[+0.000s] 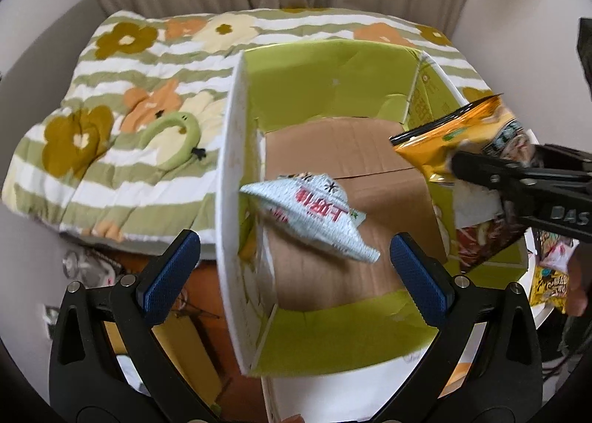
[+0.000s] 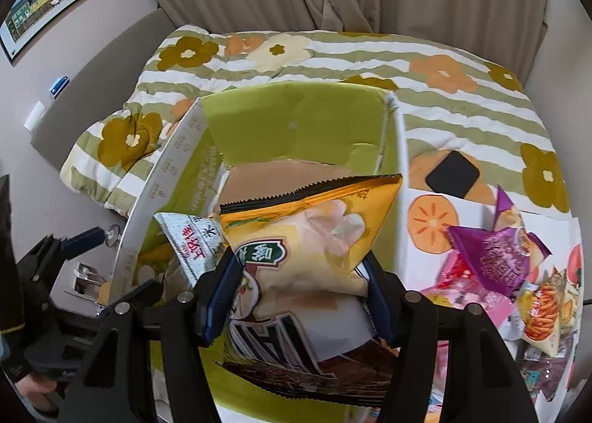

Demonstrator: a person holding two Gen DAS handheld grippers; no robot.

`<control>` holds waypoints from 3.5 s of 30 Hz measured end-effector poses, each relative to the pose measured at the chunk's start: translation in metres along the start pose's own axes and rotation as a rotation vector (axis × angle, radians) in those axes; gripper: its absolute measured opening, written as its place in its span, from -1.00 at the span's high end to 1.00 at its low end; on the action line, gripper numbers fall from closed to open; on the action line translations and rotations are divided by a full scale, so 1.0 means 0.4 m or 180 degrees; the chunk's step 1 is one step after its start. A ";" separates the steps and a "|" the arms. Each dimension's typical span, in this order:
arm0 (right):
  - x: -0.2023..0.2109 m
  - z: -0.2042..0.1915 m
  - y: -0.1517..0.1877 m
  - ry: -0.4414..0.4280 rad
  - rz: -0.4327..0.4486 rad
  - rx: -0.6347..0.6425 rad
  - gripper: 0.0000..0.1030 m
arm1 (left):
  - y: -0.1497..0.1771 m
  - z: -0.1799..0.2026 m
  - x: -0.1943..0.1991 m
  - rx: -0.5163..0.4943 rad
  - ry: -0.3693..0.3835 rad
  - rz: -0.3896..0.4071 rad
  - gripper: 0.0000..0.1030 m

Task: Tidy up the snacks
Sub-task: 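Carry both bags over the cardboard box and open both tools to drop them, then withdraw both tools from the box back toward the snack pile, then grasp the gold chocolate bag with the left tool while the right tool grasps the pink milk-cake bag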

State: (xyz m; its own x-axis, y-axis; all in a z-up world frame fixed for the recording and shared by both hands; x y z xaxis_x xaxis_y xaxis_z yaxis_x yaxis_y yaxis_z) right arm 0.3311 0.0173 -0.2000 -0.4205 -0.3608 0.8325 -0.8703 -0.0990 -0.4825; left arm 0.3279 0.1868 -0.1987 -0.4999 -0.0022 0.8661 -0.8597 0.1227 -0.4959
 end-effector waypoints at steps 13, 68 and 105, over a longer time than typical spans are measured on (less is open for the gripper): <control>-0.014 -0.005 0.034 -0.0206 0.0154 0.0031 -1.00 | 0.056 -0.032 0.015 0.0216 -0.0194 -0.0048 -0.97; 0.579 0.678 0.528 0.0386 0.0435 -0.0303 -1.00 | 0.309 1.002 0.212 -0.0682 0.1065 -0.0084 -0.97; 0.295 0.807 0.671 -0.0256 -0.0064 -0.0549 -1.00 | 0.372 1.094 -0.162 -0.0693 0.0967 -0.0467 -0.70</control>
State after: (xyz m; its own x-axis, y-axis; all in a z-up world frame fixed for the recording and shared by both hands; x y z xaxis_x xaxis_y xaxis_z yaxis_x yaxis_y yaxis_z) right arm 0.1308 -0.3513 -0.3193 -0.3866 -0.4340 0.8138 -0.9124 0.0511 -0.4062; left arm 0.1866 -0.2290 -0.3564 -0.2916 0.2543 0.9221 -0.8609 0.3503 -0.3689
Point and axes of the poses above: each gripper's, at about its wrist camera, not at the fingertips, and x roughly against the way its jaws point, z to its right, y to its underside, the point moved 5 cm from there along -x, roughly the way its jaws point, and after that the axes turned 6 degrees about -y, right-handed, at the moved point
